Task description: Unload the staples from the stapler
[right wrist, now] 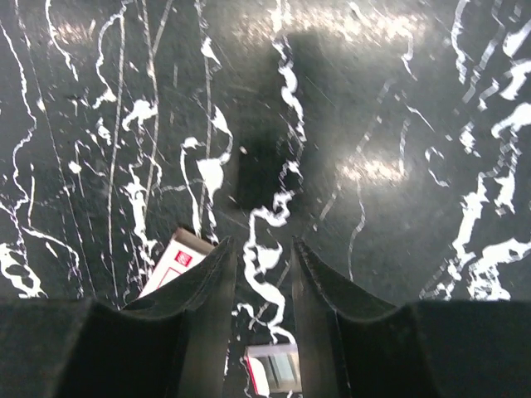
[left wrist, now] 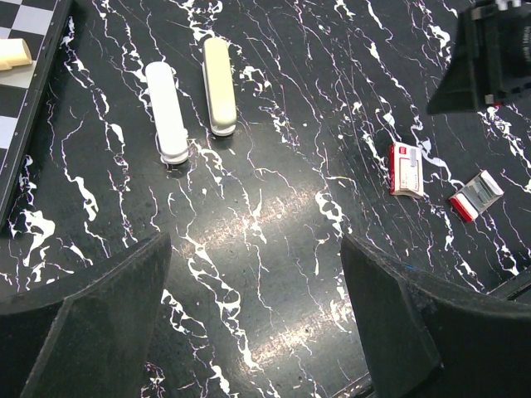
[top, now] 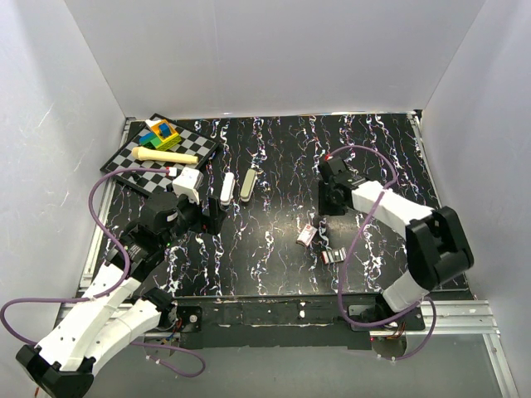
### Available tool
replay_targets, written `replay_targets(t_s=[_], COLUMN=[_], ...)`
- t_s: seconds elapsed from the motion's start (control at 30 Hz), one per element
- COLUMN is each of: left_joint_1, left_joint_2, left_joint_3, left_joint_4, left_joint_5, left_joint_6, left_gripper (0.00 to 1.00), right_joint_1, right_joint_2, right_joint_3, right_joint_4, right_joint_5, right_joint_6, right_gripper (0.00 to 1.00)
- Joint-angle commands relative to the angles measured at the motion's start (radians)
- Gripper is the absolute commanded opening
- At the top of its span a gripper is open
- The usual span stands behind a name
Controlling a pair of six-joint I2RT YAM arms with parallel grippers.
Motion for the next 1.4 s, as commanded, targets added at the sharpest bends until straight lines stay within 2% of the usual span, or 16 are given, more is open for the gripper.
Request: replay_targets(t_s=[0.0,0.43,0.67,1.0,1.37], left_joint_1=[0.005,0.005,0.005,0.005,0.005], left_joint_2=[0.001,0.003,0.000,-0.009,-0.014], left_joint_3=[-0.004,-0.006,-0.004,-0.004,-0.004], left_joint_4=[-0.004,-0.004,-0.005,-0.005,-0.005], left_joint_5=[-0.003,-0.001,-0.003,-0.004,-0.004], left_joint_6=[0.008,0.008,0.008,0.008,0.008], left_gripper=[0.83,0.84,0.84,0.84,0.84], right_joint_1=[-0.003,0.071,0.104,0.140,0.177], right_joint_2=[0.099,0.220,0.281,0.288,0.222], right_joint_3=[0.100,0.198,0.234,0.208,0.099], right_joint_4=[0.025,0.028,0.002,-0.045,-0.047], right_joint_5=[-0.045,-0.102,-0.076,0.005,0.058], right_joint_6=[-0.058,-0.094,-0.095,-0.094,-0.046], right_gripper=[0.40,0.41,0.41,0.40,0.40])
